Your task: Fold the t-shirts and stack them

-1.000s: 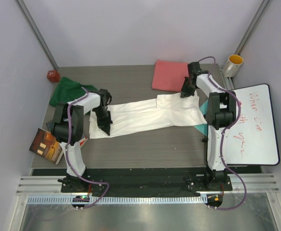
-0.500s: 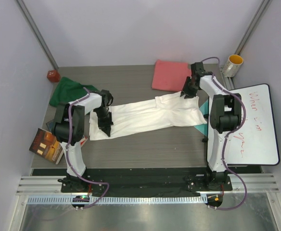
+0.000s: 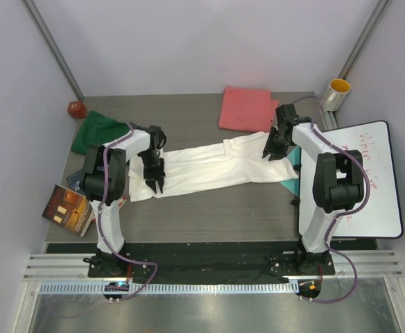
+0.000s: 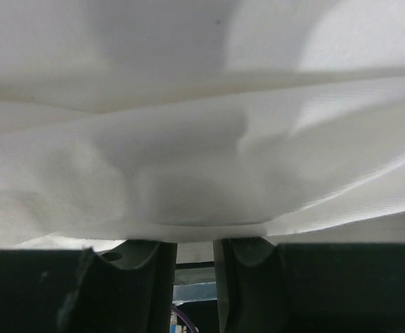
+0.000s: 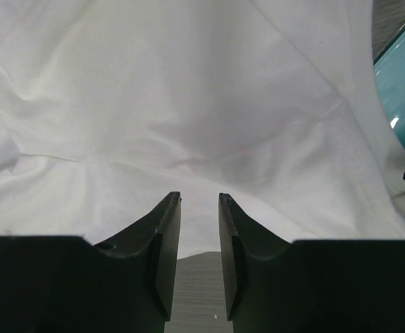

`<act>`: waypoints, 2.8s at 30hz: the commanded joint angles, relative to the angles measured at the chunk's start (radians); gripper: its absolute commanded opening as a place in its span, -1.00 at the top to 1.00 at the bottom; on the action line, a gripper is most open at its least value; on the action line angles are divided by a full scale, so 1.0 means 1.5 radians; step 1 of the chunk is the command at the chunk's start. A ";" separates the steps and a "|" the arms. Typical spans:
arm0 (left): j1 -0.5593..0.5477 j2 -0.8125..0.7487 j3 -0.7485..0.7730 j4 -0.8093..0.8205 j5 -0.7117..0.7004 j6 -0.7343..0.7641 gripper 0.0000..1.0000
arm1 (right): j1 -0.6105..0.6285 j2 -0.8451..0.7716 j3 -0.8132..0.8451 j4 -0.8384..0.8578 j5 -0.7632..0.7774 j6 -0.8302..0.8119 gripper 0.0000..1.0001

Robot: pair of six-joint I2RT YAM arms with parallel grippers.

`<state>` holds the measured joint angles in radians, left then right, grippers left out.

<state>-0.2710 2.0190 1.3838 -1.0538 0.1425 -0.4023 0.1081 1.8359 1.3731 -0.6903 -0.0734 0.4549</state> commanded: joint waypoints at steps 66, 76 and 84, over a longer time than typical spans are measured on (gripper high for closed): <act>-0.072 -0.016 -0.091 0.012 -0.057 -0.036 0.99 | 0.048 0.080 -0.030 -0.074 0.061 -0.037 0.98; -0.134 -0.121 -0.174 -0.031 -0.042 -0.061 0.99 | 0.146 0.190 0.038 -0.042 -0.033 -0.045 0.98; -0.189 -0.168 -0.193 -0.048 -0.012 -0.077 0.99 | 0.183 0.304 0.203 -0.055 -0.084 -0.054 0.98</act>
<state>-0.5194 1.8221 1.1069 -1.0958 0.0986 -0.4950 0.3553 2.1445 1.6154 -0.8471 -0.1585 0.3946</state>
